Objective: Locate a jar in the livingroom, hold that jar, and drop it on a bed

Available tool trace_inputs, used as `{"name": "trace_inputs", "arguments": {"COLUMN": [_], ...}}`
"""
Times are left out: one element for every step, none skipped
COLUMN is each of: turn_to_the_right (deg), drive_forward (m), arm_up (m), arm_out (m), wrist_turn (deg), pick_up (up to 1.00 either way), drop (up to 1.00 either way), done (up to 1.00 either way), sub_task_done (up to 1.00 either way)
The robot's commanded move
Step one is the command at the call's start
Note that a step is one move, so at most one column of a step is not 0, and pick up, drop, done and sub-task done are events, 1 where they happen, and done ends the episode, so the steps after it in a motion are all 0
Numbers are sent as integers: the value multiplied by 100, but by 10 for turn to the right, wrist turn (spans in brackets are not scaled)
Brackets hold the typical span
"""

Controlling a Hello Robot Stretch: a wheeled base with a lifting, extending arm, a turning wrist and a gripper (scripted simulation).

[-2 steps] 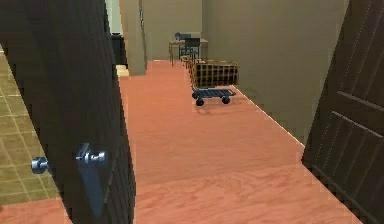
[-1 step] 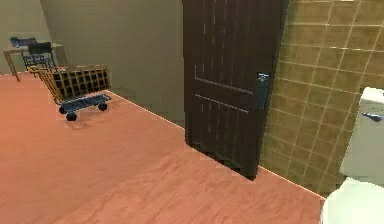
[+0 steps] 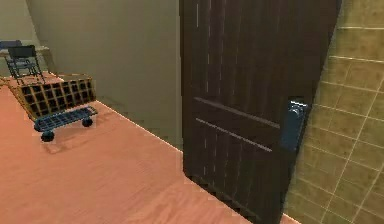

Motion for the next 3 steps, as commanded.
{"name": "trace_inputs", "arguments": {"turn_to_the_right": [-450,-60,0], "drive_forward": [0,0,100], "arm_up": [0,0,0], "arm_out": [0,0,0], "wrist_turn": [0,0,0], "pick_up": [0,0,0], "drop": [0,0,0], "done": [0,0,0], "sub_task_done": [0,0,0]}}
